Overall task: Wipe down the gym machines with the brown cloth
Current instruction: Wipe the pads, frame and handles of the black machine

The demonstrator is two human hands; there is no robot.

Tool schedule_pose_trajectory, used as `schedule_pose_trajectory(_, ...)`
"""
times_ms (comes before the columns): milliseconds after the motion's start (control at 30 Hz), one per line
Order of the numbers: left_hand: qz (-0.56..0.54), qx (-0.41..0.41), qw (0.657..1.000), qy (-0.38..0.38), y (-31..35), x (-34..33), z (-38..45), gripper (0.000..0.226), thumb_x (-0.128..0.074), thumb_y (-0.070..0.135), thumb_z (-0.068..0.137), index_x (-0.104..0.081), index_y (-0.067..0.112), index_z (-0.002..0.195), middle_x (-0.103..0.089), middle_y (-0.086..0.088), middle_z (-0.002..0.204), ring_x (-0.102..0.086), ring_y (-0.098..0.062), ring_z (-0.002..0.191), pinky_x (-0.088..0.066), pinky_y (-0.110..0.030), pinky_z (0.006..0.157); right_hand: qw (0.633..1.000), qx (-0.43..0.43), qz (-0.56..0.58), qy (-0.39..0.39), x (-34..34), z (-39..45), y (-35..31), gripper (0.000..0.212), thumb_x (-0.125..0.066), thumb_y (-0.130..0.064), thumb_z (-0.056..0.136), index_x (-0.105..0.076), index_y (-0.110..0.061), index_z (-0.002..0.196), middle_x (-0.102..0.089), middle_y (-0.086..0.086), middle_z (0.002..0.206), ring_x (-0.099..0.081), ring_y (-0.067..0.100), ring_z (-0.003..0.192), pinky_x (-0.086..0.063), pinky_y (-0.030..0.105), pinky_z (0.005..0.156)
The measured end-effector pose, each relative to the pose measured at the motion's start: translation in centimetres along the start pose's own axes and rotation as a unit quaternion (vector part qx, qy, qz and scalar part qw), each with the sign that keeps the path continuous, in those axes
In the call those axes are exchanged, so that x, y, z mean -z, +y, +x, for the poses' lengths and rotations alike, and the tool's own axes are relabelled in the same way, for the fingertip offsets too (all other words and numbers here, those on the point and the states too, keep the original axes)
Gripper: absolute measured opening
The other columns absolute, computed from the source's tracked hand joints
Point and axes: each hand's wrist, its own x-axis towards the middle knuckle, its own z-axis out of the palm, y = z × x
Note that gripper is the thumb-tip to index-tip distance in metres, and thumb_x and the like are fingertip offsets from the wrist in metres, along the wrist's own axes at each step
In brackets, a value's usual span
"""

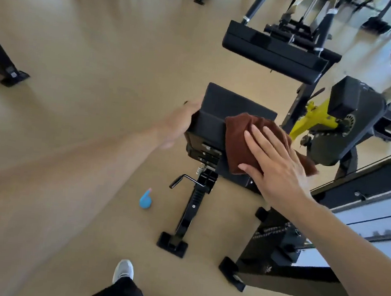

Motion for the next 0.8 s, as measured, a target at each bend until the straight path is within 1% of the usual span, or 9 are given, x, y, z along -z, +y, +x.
schedule_pose_trajectory(67, -0.104, 0.087, 0.991, 0.000, -2.2, 1.5, 0.8, 0.027, -0.041, 0.047, 0.104, -0.062, 0.030, 0.103, -0.063, 0.013, 0.104, -0.054, 0.001, 0.095, -0.043, -0.027, 0.090, 0.999, 0.042, 0.000, -0.018, 0.1, 2.4, -1.4, 0.071, -0.031, -0.062, 0.101, -0.031, -0.024, 0.161, -0.030, -0.003, 0.167, -0.025, 0.022, 0.155, -0.034, 0.052, 0.116)
schedule_pose_trajectory(167, -0.119, 0.112, 0.981, -0.101, -4.6, 3.9, 2.9, 0.054, -0.021, 0.063, 0.102, -0.060, 0.031, 0.120, -0.063, 0.017, 0.111, -0.056, 0.002, 0.098, -0.042, -0.027, 0.087, 0.997, 0.059, 0.027, -0.052, 0.4, 5.8, -3.7, 0.073, -0.026, -0.067, 0.100, -0.021, -0.030, 0.163, -0.022, -0.008, 0.169, -0.019, 0.018, 0.156, -0.029, 0.049, 0.119)
schedule_pose_trajectory(233, -0.122, 0.132, 0.978, -0.109, -5.1, 6.4, 5.6, 0.069, -0.017, 0.068, 0.099, -0.063, 0.021, 0.121, -0.068, 0.003, 0.115, -0.063, -0.010, 0.103, -0.045, -0.038, 0.100, 0.993, 0.054, 0.048, -0.089, 0.5, 9.1, -5.6, 0.072, -0.026, -0.071, 0.100, -0.019, -0.036, 0.162, -0.021, -0.013, 0.168, -0.021, 0.016, 0.154, -0.032, 0.047, 0.118)
schedule_pose_trajectory(300, -0.106, 0.146, 0.977, -0.117, -5.6, 8.3, 8.3, 0.075, -0.020, 0.070, 0.097, -0.061, 0.016, 0.129, -0.068, -0.011, 0.123, -0.066, -0.019, 0.098, -0.048, -0.042, 0.098, 0.986, 0.035, 0.070, -0.149, 0.8, 12.5, -7.3, 0.070, -0.028, -0.075, 0.095, -0.026, -0.044, 0.158, -0.026, -0.021, 0.165, -0.027, 0.014, 0.149, -0.037, 0.047, 0.115)
schedule_pose_trajectory(400, -0.063, 0.171, 0.971, -0.152, -6.6, 10.6, 11.8, 0.071, -0.026, 0.071, 0.097, -0.057, 0.021, 0.135, -0.069, -0.006, 0.121, -0.066, -0.017, 0.090, -0.049, -0.035, 0.078, 0.959, 0.038, 0.050, -0.276, -0.1, 18.1, -9.0, 0.055, -0.040, -0.074, 0.094, -0.044, -0.051, 0.144, -0.042, -0.026, 0.152, -0.042, 0.012, 0.135, -0.047, 0.048, 0.105)
schedule_pose_trajectory(500, -0.046, 0.179, 0.963, -0.197, -7.3, 11.7, 12.9, 0.066, -0.027, 0.067, 0.099, -0.050, 0.020, 0.139, -0.066, 0.000, 0.121, -0.065, -0.018, 0.099, -0.048, -0.034, 0.081, 0.900, 0.044, 0.023, -0.433, -1.4, 21.9, -9.4, 0.042, -0.053, -0.068, 0.090, -0.060, -0.049, 0.127, -0.058, -0.022, 0.134, -0.055, 0.014, 0.121, -0.052, 0.043, 0.098)
schedule_pose_trajectory(600, -0.029, 0.202, 0.956, -0.211, -7.7, 12.5, 14.2, 0.060, -0.032, 0.062, 0.101, -0.050, 0.020, 0.139, -0.065, -0.002, 0.127, -0.064, -0.020, 0.107, -0.045, -0.038, 0.092, 0.832, 0.037, -0.014, -0.553, -3.6, 25.0, -10.3, 0.041, -0.060, -0.060, 0.089, -0.064, -0.044, 0.127, -0.064, -0.014, 0.132, -0.059, 0.020, 0.118, -0.052, 0.042, 0.100)
schedule_pose_trajectory(700, -0.005, 0.230, 0.947, -0.225, -8.5, 12.7, 15.3, 0.050, -0.037, 0.056, 0.102, -0.055, 0.021, 0.133, -0.066, -0.001, 0.127, -0.063, -0.020, 0.113, -0.042, -0.043, 0.105, 0.811, 0.040, -0.059, -0.580, -5.9, 26.7, -11.2, 0.043, -0.065, -0.052, 0.088, -0.066, -0.037, 0.129, -0.064, -0.008, 0.133, -0.059, 0.025, 0.118, -0.052, 0.043, 0.100)
schedule_pose_trajectory(800, -0.003, 0.244, 0.942, -0.229, -9.1, 12.3, 15.1, 0.041, -0.042, 0.043, 0.105, -0.067, 0.014, 0.119, -0.071, -0.003, 0.119, -0.064, -0.023, 0.109, -0.045, -0.045, 0.103, 0.825, 0.023, -0.069, -0.560, -7.0, 26.8, -11.2, 0.048, -0.069, -0.049, 0.084, -0.064, -0.037, 0.130, -0.066, -0.006, 0.126, -0.060, 0.026, 0.112, -0.053, 0.044, 0.097)
